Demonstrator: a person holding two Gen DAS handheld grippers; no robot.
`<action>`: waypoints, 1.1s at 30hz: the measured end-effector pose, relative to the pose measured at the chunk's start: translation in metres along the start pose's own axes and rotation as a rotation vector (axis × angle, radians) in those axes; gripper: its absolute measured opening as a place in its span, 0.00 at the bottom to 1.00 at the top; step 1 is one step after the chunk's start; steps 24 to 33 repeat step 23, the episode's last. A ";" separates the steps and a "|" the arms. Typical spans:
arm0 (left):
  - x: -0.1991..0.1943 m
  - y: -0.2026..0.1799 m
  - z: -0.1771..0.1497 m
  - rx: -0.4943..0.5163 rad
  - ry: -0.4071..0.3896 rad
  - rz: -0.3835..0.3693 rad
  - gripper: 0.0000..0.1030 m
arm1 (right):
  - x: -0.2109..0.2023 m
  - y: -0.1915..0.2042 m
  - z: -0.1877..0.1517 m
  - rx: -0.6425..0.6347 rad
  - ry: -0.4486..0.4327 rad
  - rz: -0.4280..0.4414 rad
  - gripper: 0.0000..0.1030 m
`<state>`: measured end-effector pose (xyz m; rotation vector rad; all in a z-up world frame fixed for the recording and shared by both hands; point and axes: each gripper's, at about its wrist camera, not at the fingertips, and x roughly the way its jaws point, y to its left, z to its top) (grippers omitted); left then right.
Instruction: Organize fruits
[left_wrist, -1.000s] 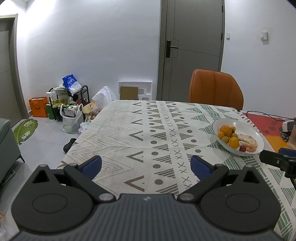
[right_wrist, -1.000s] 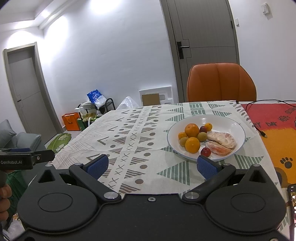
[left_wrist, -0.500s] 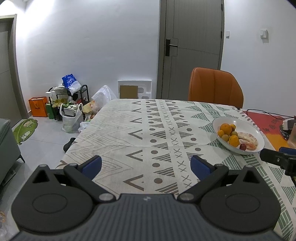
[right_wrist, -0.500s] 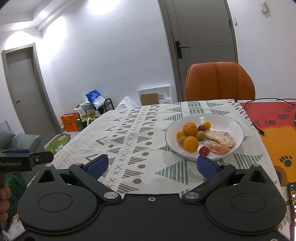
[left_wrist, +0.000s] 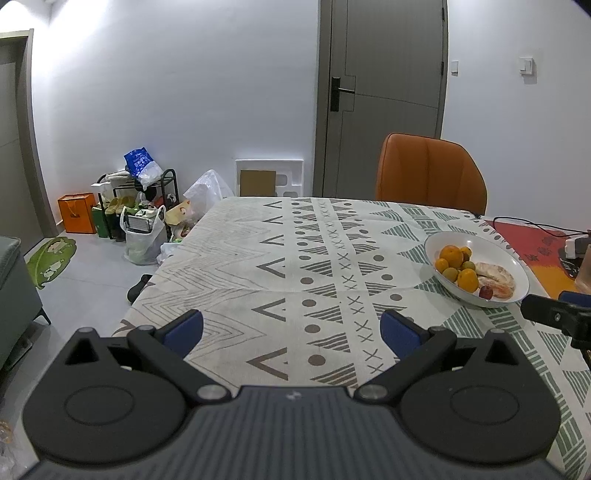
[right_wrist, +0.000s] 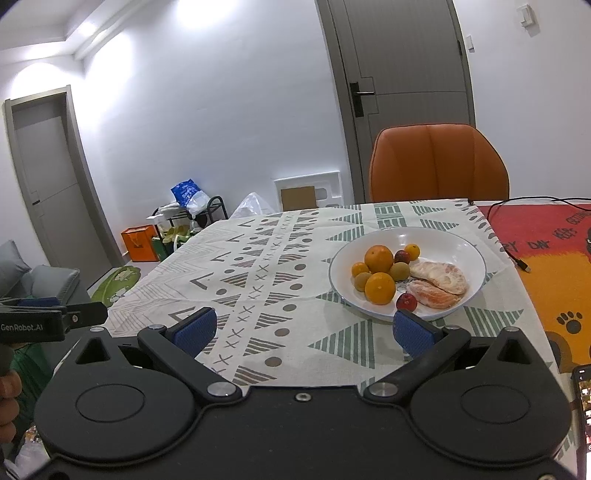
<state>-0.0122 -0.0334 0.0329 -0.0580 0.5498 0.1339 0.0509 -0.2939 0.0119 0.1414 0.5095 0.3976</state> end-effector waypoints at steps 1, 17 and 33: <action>0.000 0.000 0.000 -0.001 0.001 0.000 0.98 | 0.000 0.000 0.000 0.000 0.000 0.000 1.00; 0.007 -0.002 0.004 0.006 0.018 -0.001 0.98 | 0.004 -0.002 0.000 -0.001 0.006 -0.008 1.00; 0.008 -0.010 0.007 0.046 -0.021 0.000 0.98 | 0.009 -0.008 0.000 0.020 0.015 -0.018 1.00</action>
